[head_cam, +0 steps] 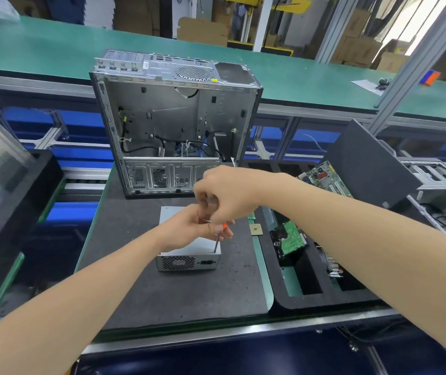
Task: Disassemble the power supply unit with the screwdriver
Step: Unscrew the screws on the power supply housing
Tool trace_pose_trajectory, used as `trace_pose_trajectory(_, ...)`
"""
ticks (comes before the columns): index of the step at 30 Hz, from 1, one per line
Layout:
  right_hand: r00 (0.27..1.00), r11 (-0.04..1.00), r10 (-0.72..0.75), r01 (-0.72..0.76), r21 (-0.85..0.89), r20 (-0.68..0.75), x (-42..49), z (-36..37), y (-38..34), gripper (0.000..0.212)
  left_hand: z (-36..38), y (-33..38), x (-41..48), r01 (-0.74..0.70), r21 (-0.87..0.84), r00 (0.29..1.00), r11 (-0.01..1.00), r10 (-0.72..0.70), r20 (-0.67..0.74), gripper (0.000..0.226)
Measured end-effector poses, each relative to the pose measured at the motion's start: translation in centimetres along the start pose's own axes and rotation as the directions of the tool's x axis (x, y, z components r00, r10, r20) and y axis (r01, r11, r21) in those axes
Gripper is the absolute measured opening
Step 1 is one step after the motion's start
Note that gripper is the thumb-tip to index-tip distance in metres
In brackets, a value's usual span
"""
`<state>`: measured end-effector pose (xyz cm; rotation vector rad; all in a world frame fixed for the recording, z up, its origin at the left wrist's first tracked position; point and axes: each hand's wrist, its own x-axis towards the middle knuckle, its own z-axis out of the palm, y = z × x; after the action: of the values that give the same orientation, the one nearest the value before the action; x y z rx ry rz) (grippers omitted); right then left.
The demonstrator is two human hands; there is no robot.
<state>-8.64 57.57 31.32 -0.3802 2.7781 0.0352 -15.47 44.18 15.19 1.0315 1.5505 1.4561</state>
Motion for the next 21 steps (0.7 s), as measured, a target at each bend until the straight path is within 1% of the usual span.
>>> trace_pose_trajectory(1, 0.992, 0.995, 0.101, -0.099, 0.021, -0.07, 0.0, -0.1, -0.3, 0.03, 0.0, 0.0, 0.0, -0.005, -0.002, 1.0, 1.0, 0.005, 0.006, 0.021)
trace_pose_trajectory(2, 0.966, 0.975, 0.221, -0.222, 0.004, -0.131, 0.0, 0.0, -0.7, 0.043, 0.1, 0.0, -0.1, -0.006, 0.002, 1.0, 1.0, 0.005, 0.008, 0.02)
trace_pose_trajectory(3, 0.931, 0.941, 0.33, -0.337, -0.018, -0.154, 0.1, 0.2, -1.2, 0.056, 0.1, 0.0, -0.1, -0.003, 0.009, 1.0, 1.0, 0.003, 0.01, 0.019)
trace_pose_trajectory(4, 0.904, 0.911, 0.41, -0.413, -0.006, -0.119, 0.2, 0.4, -1.6, 0.065, 0.0, -0.1, -0.1, 0.003, 0.015, 1.0, 1.0, -0.004, 0.013, 0.019)
trace_pose_trajectory(5, 0.888, 0.889, 0.457, -0.455, 0.051, -0.05, 0.3, 0.7, -1.8, 0.069, 0.0, -0.1, -0.1, 0.01, 0.018, 1.0, 1.0, -0.011, 0.019, 0.019)
trace_pose_trajectory(6, 0.879, 0.871, 0.476, -0.475, 0.124, 0.021, 0.4, 0.9, -1.8, 0.067, -0.1, 0.0, -0.1, 0.015, 0.016, 0.999, 1.0, -0.016, 0.028, 0.018)
trace_pose_trajectory(7, 0.88, 0.865, 0.47, -0.474, 0.167, 0.063, 0.5, 1.0, -1.6, 0.059, -0.1, 0.1, -0.1, 0.016, 0.012, 0.999, 1.0, -0.017, 0.039, 0.018)
trace_pose_trajectory(9, 0.902, 0.891, 0.424, -0.432, 0.139, 0.083, 0.5, 0.8, -1.3, 0.045, -0.1, 0.3, -0.2, 0.009, 0.011, 0.998, 1.0, -0.01, 0.059, 0.024)
trace_pose_trajectory(12, 0.955, 0.956, 0.294, -0.294, -0.011, 0.033, 0.8, 0.6, -0.7, 0.034, -0.3, 0.5, -0.3, 0.011, 0.021, 0.997, 1.0, -0.012, 0.072, 0.03)
trace_pose_trajectory(14, 0.977, 0.979, 0.201, -0.198, -0.057, 0.066, 1.1, 0.4, -0.1, 0.03, -0.4, 0.6, -0.4, 0.024, 0.024, 0.997, 0.999, -0.025, 0.079, 0.03)
trace_pose_trajectory(17, 0.992, 0.995, 0.014, -0.002, -0.095, 0.125, 0.9, -0.4, 0.6, 0.01, -0.6, 0.7, -0.5, 0.033, 0.026, 0.996, 0.999, -0.036, 0.084, 0.031)
trace_pose_trajectory(19, 0.987, 0.988, -0.074, 0.092, -0.123, 0.146, 0.8, -0.4, 0.6, 0.021, -0.6, 0.6, -0.5, 0.035, 0.03, 0.996, 0.999, -0.038, 0.075, 0.029)
trace_pose_trajectory(21, 0.986, 0.984, -0.097, 0.115, -0.134, 0.137, 0.8, 0.0, 0.4, 0.025, -0.7, 0.5, -0.6, 0.036, 0.034, 0.997, 0.999, -0.038, 0.068, 0.028)
